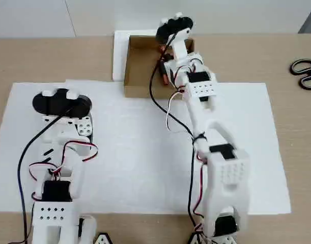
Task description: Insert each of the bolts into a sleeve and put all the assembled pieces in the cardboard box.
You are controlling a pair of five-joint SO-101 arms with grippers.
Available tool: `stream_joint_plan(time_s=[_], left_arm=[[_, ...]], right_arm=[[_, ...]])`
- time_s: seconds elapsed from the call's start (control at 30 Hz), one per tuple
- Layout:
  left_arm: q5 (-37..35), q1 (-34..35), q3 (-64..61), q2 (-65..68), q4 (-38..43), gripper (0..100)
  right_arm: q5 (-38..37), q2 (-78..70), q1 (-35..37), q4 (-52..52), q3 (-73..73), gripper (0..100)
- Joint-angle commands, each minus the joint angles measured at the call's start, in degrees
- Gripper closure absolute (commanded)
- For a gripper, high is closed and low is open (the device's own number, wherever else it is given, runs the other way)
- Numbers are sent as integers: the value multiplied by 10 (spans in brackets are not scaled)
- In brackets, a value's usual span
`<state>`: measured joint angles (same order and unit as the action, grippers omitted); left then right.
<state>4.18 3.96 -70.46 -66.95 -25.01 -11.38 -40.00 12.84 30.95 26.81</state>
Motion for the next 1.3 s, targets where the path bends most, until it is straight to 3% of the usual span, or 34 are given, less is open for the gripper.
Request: stream_joint_plan(time_s=[0.0,0.23,0.63,1.27], left_arm=[[4,4,3,-10,11,994],[4,4,3,-10,11,994],[4,1,3,-10,12,994],[4,2,4,-10,11,994]], right_arm=[[-2,-60,11,32,146,993],[46,-196,8,149,329,902],[51,-268,10,247,527,898],[48,-334,7,253,527,898]])
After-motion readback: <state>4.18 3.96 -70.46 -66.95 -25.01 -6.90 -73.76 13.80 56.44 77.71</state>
